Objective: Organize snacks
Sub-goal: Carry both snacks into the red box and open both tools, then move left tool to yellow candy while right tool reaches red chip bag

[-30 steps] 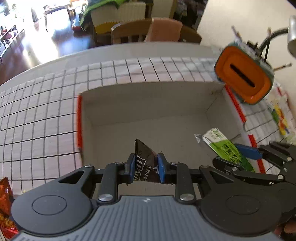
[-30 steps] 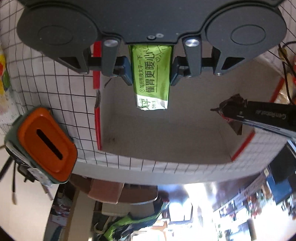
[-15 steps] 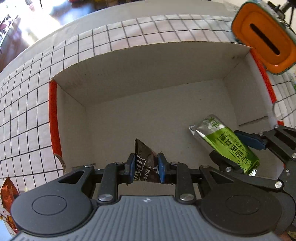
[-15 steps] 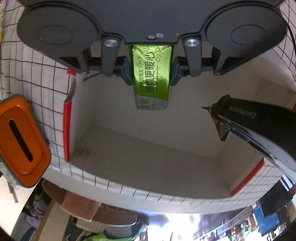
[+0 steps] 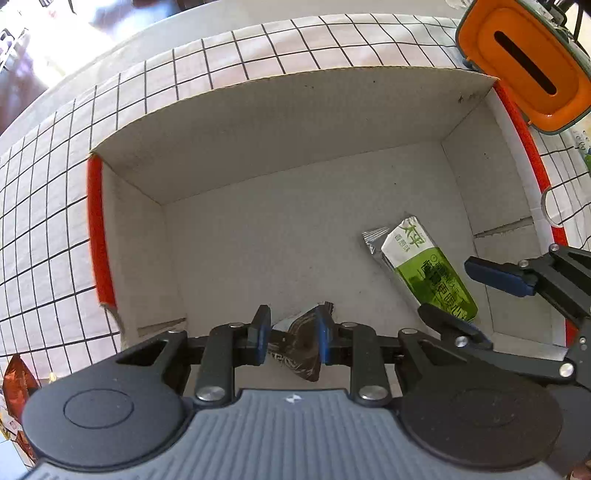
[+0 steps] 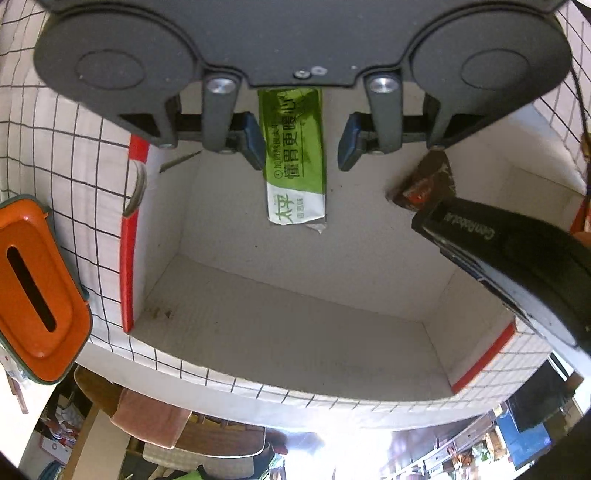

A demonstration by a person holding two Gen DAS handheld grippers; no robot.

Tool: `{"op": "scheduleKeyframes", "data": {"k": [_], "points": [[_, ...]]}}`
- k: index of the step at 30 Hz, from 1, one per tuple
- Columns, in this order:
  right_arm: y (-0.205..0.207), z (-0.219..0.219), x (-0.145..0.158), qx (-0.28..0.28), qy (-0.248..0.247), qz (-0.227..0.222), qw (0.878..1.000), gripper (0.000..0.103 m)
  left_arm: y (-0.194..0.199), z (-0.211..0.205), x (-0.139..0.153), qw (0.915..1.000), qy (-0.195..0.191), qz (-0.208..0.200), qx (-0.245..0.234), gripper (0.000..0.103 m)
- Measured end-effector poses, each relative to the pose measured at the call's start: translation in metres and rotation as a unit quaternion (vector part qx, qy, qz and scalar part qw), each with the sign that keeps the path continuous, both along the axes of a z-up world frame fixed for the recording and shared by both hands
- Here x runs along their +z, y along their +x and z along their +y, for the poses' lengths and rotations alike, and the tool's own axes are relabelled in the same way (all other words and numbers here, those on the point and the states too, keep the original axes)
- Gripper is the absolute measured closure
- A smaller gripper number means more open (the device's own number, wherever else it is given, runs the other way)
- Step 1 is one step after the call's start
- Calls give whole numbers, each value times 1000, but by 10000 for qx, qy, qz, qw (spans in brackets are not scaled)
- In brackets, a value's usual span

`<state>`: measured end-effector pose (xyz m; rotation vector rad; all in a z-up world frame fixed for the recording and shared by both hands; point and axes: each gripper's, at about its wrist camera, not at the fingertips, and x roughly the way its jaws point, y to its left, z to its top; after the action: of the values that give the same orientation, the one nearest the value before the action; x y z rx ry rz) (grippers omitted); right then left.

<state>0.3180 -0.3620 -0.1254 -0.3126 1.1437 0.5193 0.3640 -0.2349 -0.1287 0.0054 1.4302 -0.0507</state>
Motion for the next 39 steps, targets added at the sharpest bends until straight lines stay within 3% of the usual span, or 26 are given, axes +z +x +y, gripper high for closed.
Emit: {"op": "scheduleKeyframes", "data": {"k": [13, 25, 29, 33, 35, 37, 39], "points": [[-26, -11, 41, -182, 600, -268, 9977, 55, -44, 24, 40, 9965, -416, -719, 12, 78], [-63, 3, 78, -362, 1098, -596, 9915, 46, -103, 63, 82, 9875, -591, -1458, -65, 74], [-75, 14, 84, -403, 1253, -734, 9886, 33, -124, 84, 92, 9836, -641, -1684, -22, 74], [-89, 29, 89, -428, 1305, -954, 9859, 27, -142, 104, 100, 9797, -643, -1897, 45, 73], [-96, 36, 91, -441, 1420, -1024, 9836, 23, -152, 115, 104, 9778, -650, -1993, 53, 71], [-102, 45, 93, -438, 1510, -1078, 9817, 21, -165, 125, 108, 9745, -627, -2154, 13, 48], [-107, 53, 94, -441, 1562, -1103, 9805, 20, -177, 135, 113, 9700, -591, -2359, 2, 43]]}}
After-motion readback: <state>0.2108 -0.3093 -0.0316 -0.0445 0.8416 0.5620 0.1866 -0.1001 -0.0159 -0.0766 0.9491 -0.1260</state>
